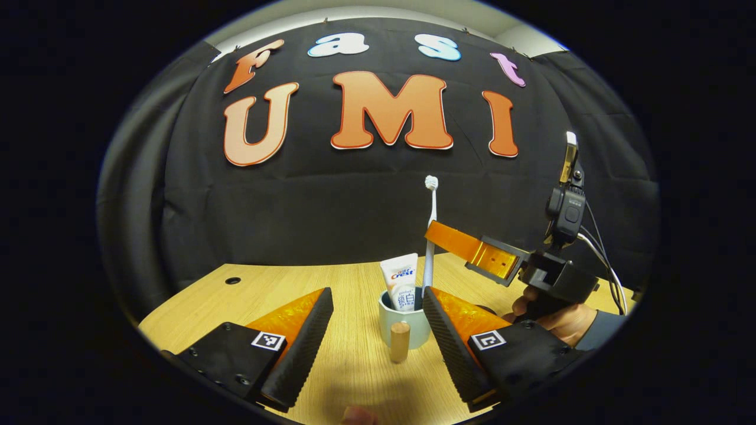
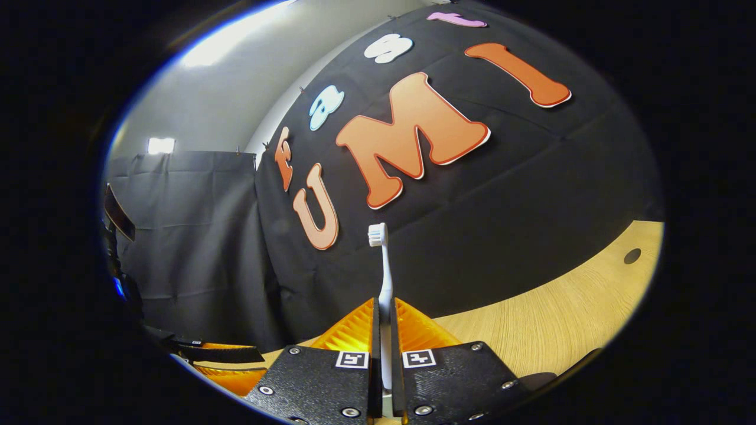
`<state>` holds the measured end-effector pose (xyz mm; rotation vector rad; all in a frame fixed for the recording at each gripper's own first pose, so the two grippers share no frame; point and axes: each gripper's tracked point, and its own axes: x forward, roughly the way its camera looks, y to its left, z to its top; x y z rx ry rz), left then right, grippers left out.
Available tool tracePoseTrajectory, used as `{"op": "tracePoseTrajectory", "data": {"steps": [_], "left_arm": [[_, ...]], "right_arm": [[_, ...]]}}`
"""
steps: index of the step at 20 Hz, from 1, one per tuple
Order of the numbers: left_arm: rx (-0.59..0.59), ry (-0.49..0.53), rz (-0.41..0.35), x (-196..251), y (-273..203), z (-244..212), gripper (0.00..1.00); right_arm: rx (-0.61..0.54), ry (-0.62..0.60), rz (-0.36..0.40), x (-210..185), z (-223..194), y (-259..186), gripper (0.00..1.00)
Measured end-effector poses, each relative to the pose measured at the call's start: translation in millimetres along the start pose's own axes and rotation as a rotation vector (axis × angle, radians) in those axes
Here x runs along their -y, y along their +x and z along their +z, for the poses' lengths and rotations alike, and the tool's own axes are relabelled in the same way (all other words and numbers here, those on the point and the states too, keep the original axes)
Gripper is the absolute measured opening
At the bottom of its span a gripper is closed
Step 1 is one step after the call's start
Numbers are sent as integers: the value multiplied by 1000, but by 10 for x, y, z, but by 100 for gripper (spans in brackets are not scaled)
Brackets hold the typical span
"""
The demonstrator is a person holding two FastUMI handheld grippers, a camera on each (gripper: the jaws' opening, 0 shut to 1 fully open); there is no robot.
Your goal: Put the toothbrush and toothpaste on the desktop into the cup, then pick up the cup and place it on the coaster on the desktop.
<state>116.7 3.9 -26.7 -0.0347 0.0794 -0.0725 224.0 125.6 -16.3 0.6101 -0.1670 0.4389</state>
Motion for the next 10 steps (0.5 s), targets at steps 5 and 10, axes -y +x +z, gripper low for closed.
{"op": "tracePoseTrajectory", "data": {"steps": [5, 10], "left_arm": [[-68, -54, -26, 30, 108, -65, 98], [-109, -43, -27, 33, 96, 62, 98]], "right_arm": [[-45, -29, 6, -46, -4, -106, 14], [-144, -114, -11, -17, 12, -344, 34]]}}
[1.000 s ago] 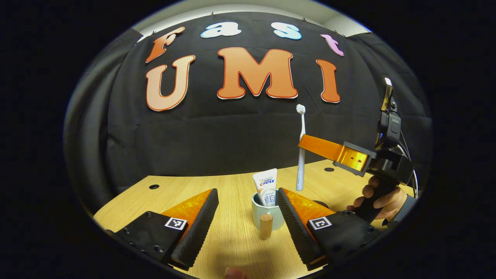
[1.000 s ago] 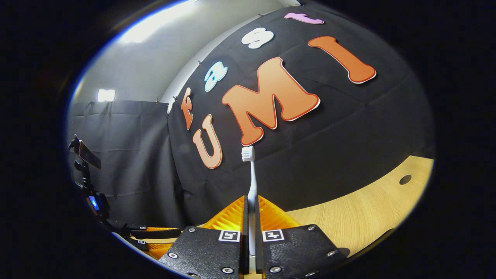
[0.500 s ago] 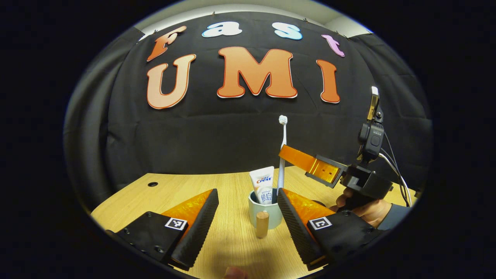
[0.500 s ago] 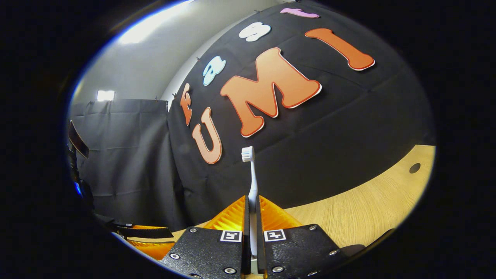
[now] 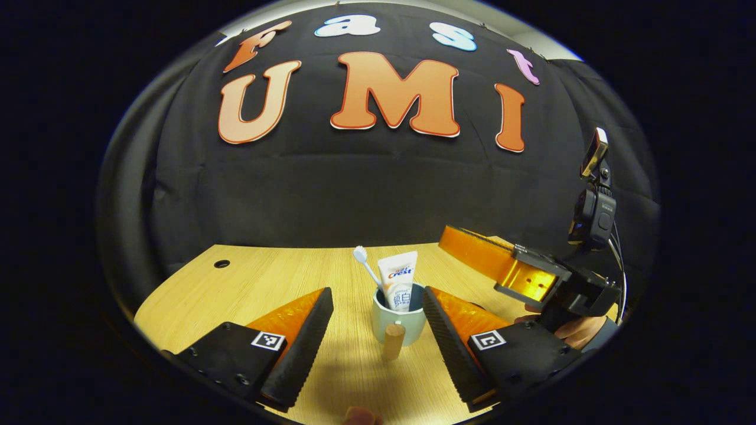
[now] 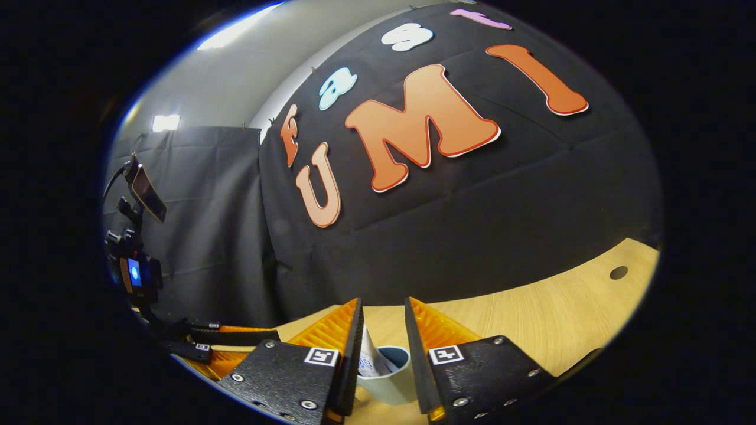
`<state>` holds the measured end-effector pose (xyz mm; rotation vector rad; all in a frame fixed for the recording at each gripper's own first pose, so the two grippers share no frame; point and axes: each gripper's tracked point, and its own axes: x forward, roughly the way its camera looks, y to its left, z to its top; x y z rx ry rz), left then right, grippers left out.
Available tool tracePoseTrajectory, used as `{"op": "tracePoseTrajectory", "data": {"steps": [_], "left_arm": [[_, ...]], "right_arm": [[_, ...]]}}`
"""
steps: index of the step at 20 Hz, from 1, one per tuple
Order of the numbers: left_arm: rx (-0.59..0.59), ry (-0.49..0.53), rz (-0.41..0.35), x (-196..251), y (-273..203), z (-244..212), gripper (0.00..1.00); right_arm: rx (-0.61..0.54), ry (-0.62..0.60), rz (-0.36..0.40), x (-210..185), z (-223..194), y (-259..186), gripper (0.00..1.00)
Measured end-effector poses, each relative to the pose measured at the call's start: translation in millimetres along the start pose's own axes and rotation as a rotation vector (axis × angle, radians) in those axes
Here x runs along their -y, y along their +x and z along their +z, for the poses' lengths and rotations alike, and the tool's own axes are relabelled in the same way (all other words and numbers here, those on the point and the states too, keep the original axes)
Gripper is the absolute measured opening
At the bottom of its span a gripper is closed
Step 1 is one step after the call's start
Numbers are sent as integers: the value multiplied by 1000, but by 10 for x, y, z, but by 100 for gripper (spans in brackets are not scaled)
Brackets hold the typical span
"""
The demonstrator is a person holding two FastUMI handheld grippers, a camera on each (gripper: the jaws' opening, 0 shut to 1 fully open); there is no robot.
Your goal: Put the toothbrush and toothpaste on the desktop into the cup, then pick up the cup and place it on the coaster on the desktop.
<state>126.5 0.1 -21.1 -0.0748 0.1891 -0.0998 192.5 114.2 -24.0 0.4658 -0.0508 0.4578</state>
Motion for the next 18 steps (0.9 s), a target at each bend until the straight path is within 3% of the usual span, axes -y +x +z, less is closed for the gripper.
{"op": "tracePoseTrajectory", "data": {"steps": [1, 3, 7, 10, 15, 18], "left_arm": [[-1, 11, -3, 3, 4, 56, 98], [-14, 37, -7, 26, -2, 133, 98], [-87, 42, -48, 167, -19, 172, 98], [-163, 39, -83, 270, 6, 153, 99], [-328, 41, -128, 304, 74, 16, 99], [-455, 81, -101, 201, 122, -173, 99]], "right_arm": [[-19, -13, -1, 13, -9, -57, 52], [-38, -39, -7, 46, -22, -181, 69], [-71, -100, -7, 66, 6, -443, 88], [-88, -149, -24, 139, 22, -668, 96], [-92, -122, -73, 297, 25, -1043, 97], [-134, -199, -123, 358, -57, -1240, 97]]}}
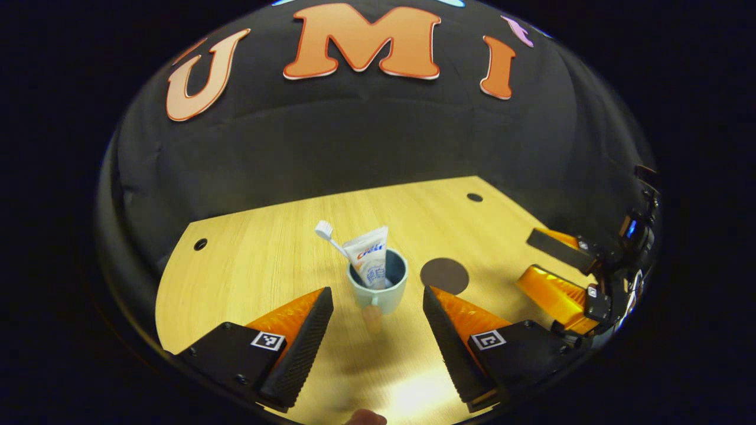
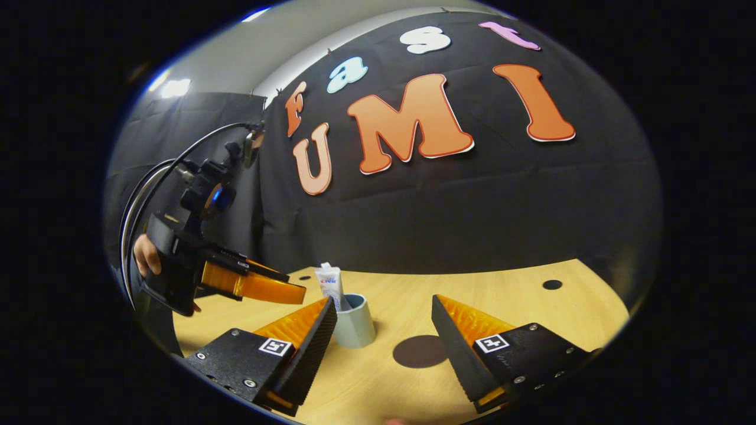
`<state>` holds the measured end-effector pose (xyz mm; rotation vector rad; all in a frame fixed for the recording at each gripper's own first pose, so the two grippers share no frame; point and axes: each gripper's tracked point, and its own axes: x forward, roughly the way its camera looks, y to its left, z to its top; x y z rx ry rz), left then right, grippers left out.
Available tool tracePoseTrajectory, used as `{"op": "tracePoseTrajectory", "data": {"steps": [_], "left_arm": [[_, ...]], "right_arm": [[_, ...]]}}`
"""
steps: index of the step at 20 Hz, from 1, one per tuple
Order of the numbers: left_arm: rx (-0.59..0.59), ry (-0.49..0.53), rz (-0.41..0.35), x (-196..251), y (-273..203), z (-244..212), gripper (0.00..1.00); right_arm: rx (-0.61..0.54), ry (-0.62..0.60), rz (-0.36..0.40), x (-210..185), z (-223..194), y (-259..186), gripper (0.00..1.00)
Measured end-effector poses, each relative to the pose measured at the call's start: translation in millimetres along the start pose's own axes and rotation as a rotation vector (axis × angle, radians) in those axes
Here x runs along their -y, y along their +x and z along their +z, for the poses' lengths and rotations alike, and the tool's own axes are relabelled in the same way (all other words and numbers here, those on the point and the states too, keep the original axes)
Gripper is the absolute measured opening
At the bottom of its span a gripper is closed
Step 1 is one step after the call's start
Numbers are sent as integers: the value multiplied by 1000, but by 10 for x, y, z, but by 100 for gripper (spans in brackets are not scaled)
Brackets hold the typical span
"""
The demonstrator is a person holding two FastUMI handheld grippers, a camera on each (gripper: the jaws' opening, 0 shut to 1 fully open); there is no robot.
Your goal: Put the toothbrush and toothpaste on the desktop into the cup, then pick up the cup and place it on the coaster on the desktop.
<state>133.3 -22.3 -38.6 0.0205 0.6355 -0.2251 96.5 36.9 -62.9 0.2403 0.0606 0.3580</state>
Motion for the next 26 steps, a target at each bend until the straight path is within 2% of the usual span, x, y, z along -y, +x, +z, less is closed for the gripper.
{"op": "tracePoseTrajectory", "data": {"steps": [2, 6, 11, 20, 21, 24, 26], "left_arm": [[-77, -13, -11, -13, 147, -134, 99], [-220, 7, -54, 72, 349, -264, 99], [-340, 57, -54, 139, 444, -310, 99], [-476, 163, 12, 226, 606, -305, 100], [-494, 153, 20, 214, 616, -332, 99], [-536, 132, 25, 191, 685, -438, 80], [-548, 129, 20, 209, 679, -447, 75]], "right_arm": [[-8, -47, 10, -81, -34, -127, 98], [-9, -36, 49, -267, -49, -250, 98], [-7, -48, 33, -229, -99, -432, 98], [-24, 5, -4, -80, -244, -806, 98], [-29, 12, -11, -54, -281, -831, 98], [-36, 23, -33, 39, -342, -897, 98], [-40, 36, -44, 94, -368, -914, 98]]}}
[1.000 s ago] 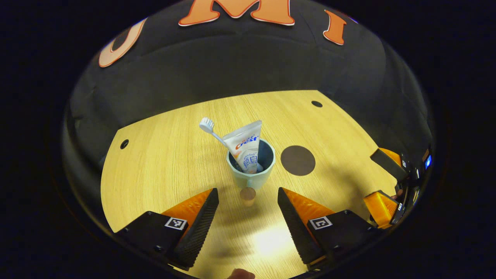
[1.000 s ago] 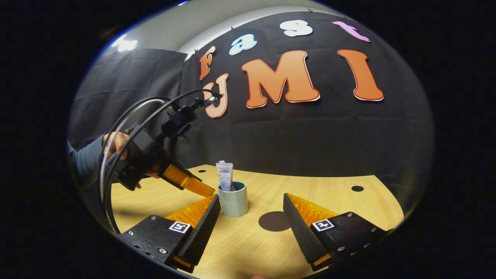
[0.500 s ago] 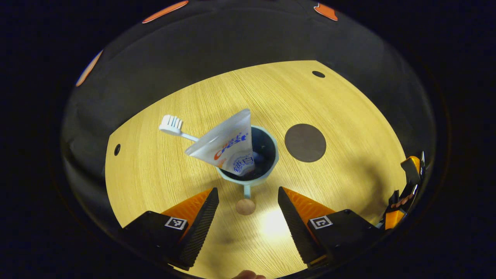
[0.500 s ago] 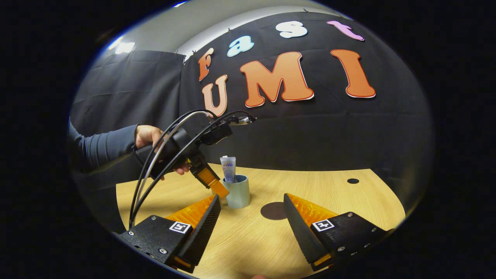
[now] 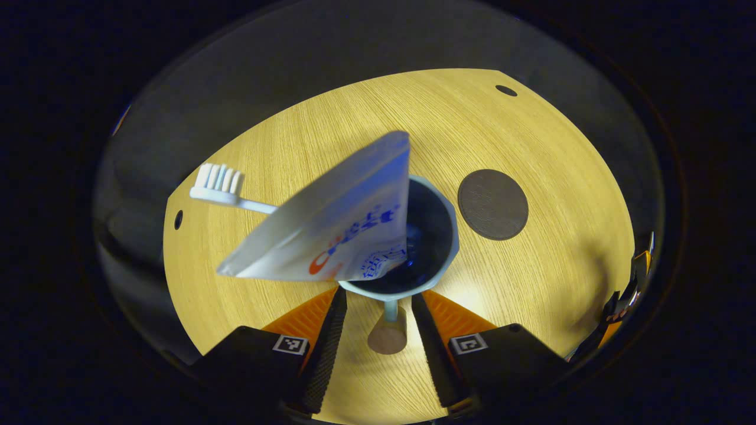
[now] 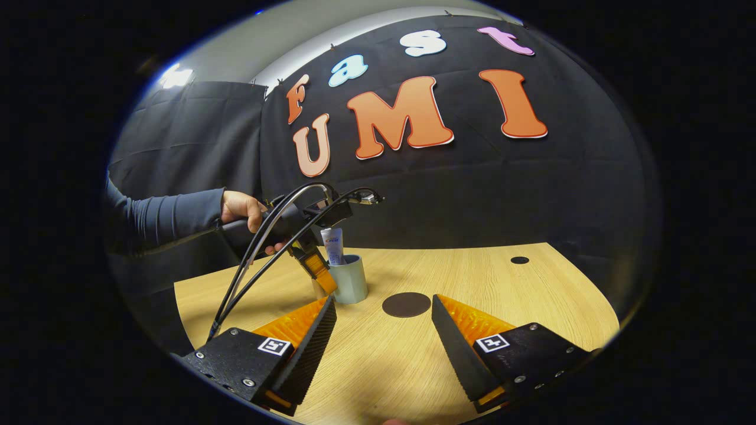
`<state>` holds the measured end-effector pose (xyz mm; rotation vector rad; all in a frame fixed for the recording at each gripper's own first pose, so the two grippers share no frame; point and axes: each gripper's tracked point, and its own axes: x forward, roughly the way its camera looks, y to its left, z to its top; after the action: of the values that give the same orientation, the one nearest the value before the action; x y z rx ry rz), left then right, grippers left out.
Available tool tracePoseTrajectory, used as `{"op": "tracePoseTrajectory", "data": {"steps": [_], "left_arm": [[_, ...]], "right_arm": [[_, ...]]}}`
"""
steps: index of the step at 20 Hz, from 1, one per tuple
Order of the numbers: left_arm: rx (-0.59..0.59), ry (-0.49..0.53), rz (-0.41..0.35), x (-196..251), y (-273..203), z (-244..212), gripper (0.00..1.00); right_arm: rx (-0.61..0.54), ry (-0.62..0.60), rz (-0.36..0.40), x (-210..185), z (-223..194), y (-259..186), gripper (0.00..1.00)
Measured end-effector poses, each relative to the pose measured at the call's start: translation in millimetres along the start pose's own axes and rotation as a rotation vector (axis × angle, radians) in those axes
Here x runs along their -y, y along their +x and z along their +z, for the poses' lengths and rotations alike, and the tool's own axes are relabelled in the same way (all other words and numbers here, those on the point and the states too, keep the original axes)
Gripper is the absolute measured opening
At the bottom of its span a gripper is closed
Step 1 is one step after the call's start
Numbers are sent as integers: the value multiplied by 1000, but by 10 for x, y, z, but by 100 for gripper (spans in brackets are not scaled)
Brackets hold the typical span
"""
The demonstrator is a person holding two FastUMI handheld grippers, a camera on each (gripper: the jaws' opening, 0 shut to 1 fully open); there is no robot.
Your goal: Put the toothbrush and toothpaste on the desktop into the cup, then pick up the cup and place it on the coaster on the desktop.
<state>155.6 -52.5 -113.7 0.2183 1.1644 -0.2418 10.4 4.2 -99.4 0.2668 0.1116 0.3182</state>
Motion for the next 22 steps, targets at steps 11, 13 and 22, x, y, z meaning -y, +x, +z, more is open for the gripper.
{"op": "tracePoseTrajectory", "data": {"steps": [11, 13, 22], "left_arm": [[24, -22, 15, 83, 54, 34, 36], [38, -22, 17, 81, 26, 38, 36], [140, 48, 20, 220, -309, 308, 36]], "right_arm": [[4, 33, -15, 16, -10, -114, 98], [15, 30, -18, 17, 28, -159, 98], [60, 44, -45, 111, 202, -350, 98]]}}
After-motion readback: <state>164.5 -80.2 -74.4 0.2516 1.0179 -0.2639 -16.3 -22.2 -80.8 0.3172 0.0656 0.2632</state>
